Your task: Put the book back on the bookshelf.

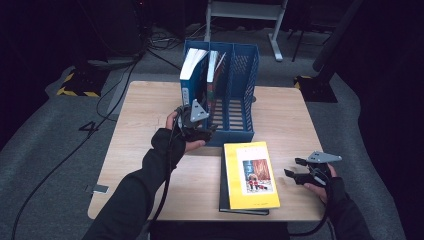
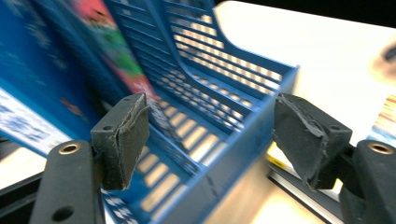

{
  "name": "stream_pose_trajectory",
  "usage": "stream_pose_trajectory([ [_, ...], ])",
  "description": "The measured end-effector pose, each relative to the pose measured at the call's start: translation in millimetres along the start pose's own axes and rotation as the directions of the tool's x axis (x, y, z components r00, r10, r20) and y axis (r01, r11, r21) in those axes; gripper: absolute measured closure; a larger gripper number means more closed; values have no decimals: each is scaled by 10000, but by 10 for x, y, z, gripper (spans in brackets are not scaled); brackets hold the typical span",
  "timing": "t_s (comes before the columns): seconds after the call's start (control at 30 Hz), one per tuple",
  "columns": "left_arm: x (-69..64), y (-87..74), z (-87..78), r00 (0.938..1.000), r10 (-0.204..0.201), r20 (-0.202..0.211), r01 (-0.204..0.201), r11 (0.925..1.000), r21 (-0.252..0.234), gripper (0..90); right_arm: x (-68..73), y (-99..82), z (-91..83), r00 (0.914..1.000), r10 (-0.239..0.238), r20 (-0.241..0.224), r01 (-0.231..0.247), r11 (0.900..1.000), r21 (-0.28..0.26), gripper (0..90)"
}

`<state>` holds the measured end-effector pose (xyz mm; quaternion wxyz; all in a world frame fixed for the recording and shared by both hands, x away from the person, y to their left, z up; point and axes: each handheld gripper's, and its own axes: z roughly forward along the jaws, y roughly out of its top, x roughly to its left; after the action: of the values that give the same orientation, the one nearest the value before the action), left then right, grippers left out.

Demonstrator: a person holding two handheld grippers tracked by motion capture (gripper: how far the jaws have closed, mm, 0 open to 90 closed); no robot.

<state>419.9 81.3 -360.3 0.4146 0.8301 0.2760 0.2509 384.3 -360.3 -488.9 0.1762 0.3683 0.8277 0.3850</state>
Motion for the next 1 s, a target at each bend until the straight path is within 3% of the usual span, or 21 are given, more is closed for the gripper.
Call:
stream_pose_trajectory([
  [0.2,-128,-236,-32,9968,619,503,-637,9973,353,264,54,96,-115,9996,-32,-272,23,9995,-306,291],
  [0.37,-206,-470,-8,9948,517,878,-574,9963,637,254,149,166,-178,9985,-289,-470,270,9988,-406,290],
  [0.63,-343,-818,78,9899,566,1302,-761,9858,1500,239,307,264,-233,9918,-652,-1097,615,9974,-369,281],
  [0.93,-527,-1164,139,9817,515,1834,-958,9657,2412,223,555,392,-283,9706,-1029,-2177,956,9945,-438,259],
  [1.0,-551,-1206,130,9791,433,1986,-915,9664,2403,225,628,418,-273,9619,-1126,-2490,1072,9936,-353,256],
])
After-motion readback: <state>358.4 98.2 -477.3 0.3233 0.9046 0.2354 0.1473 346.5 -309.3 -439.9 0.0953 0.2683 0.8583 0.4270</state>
